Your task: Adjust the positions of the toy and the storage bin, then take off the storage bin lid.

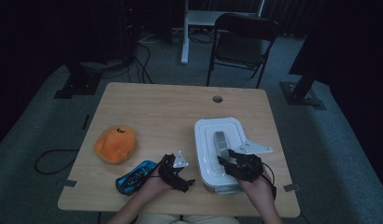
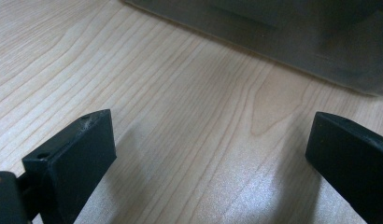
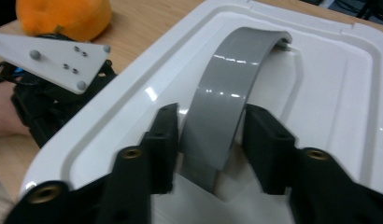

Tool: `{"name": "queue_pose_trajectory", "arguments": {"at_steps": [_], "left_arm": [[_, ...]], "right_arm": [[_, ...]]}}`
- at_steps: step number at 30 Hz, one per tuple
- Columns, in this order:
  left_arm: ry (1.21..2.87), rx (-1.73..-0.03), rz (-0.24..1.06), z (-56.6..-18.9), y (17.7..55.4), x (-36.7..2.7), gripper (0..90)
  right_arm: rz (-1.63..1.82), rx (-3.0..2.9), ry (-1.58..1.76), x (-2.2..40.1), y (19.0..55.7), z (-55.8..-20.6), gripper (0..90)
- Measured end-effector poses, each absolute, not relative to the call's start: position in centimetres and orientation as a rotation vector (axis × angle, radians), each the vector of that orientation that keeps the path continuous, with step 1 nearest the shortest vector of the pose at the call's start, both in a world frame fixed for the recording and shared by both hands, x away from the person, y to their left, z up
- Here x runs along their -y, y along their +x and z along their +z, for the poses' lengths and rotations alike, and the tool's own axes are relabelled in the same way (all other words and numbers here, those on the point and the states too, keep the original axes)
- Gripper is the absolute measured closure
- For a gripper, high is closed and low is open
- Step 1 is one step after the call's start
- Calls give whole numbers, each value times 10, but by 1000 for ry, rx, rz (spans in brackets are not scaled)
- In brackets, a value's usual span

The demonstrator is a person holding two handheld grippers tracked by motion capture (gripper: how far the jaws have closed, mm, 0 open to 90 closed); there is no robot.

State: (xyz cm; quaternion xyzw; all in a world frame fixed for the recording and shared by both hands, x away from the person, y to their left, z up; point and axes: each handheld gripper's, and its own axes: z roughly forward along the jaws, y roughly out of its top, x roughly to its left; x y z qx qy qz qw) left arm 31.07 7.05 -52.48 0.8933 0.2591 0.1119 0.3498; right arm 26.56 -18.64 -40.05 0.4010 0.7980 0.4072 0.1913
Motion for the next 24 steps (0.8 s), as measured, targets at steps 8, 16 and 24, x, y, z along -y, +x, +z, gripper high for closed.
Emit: {"name": "queue_pose_trajectory", "arguments": {"at_steps": [8,16,24], "left_arm": [[2315,-671,289,-525,311,-71,21],[2315,-678,294,-525,310,-71,21],[2314,-679,293,-525,310,-71,21]], "right_arm": [[1176,-2265,1134,187,267,-400,639],[1238,-2266,1193,192,270,-396,663],[1297,-2211,1150,196,267,-376,682]]}}
